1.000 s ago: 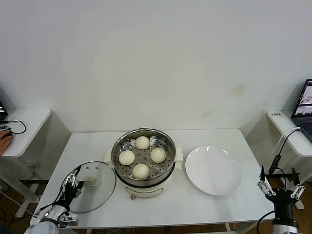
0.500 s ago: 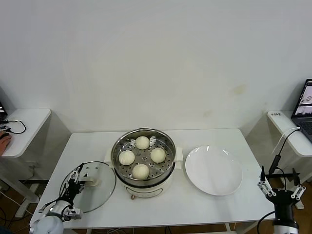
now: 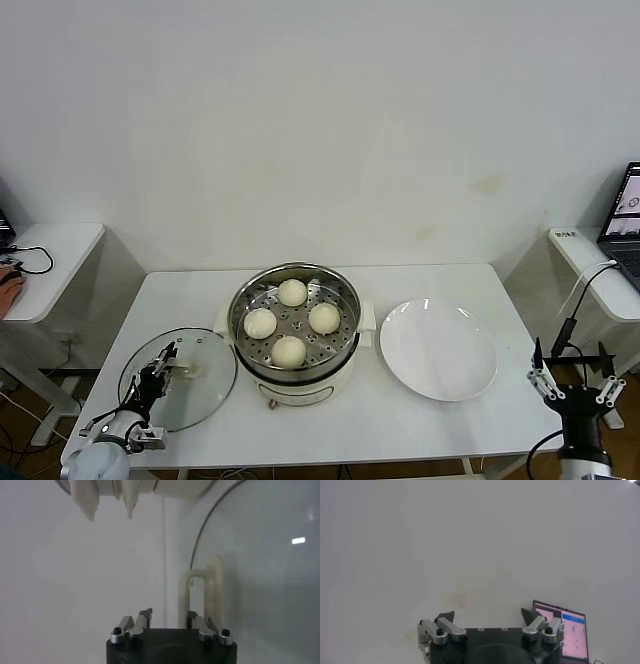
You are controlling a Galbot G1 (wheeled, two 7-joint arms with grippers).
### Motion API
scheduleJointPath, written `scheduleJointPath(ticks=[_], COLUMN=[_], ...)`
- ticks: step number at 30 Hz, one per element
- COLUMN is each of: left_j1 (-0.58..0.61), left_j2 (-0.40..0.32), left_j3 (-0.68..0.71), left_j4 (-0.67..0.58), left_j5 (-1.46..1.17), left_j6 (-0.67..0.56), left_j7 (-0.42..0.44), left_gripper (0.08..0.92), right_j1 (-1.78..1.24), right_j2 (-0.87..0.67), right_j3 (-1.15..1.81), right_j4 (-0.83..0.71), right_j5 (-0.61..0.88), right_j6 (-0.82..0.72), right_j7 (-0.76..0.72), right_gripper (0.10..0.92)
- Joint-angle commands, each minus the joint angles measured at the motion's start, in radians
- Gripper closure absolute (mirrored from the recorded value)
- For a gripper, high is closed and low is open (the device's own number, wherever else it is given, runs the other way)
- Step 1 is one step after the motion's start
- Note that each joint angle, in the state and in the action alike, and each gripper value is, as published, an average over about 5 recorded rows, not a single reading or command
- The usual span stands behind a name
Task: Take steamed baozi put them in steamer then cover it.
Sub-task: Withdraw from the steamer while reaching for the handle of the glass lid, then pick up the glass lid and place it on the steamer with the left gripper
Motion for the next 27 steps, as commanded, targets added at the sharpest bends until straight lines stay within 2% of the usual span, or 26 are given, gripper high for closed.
scheduleJointPath(ticks=[1, 5, 8, 15, 23, 27], left_j1=[0.026, 0.085, 0.133, 0.212, 0.216, 0.21], left_j2=[-0.004, -0.004, 0.002, 0.029, 0.077, 0.106], left_j3=[-0.016, -0.048, -0.082, -0.194, -0.275, -0.265], left_j4=[-0.05, -0.149, -0.241, -0.455, -0.579, -0.653], left_j5=[-0.003, -0.019, -0.04, -0.062, -0.053, -0.113], left_j6=[-0.001, 0.029, 0.074, 0.242, 0.341, 0.381], left_j7=[-0.028, -0.043, -0.043, 0.034, 0.136, 0.18], left_gripper=[0.71, 0.82, 0.852, 0.853, 0.853, 0.853], right_j1=[-0.001, 0.001, 0.003, 0.003, 0.01, 0.008], right_j2=[-0.005, -0.012, -0.017, -0.04, -0.067, -0.072], right_j3=[-0.001, -0.007, -0.017, -0.04, -0.05, -0.058], right_j4=[0.0, 0.0, -0.002, -0.007, -0.01, -0.009], right_j5=[0.006, 0.01, 0.012, 0.015, 0.022, 0.019], right_j6=[-0.002, -0.002, -0.002, 0.0, -0.004, -0.007], right_j7=[0.0, -0.002, -0.003, -0.005, -0.005, -0.006], right_gripper=[0.203, 0.202, 0.203, 0.202, 0.203, 0.203])
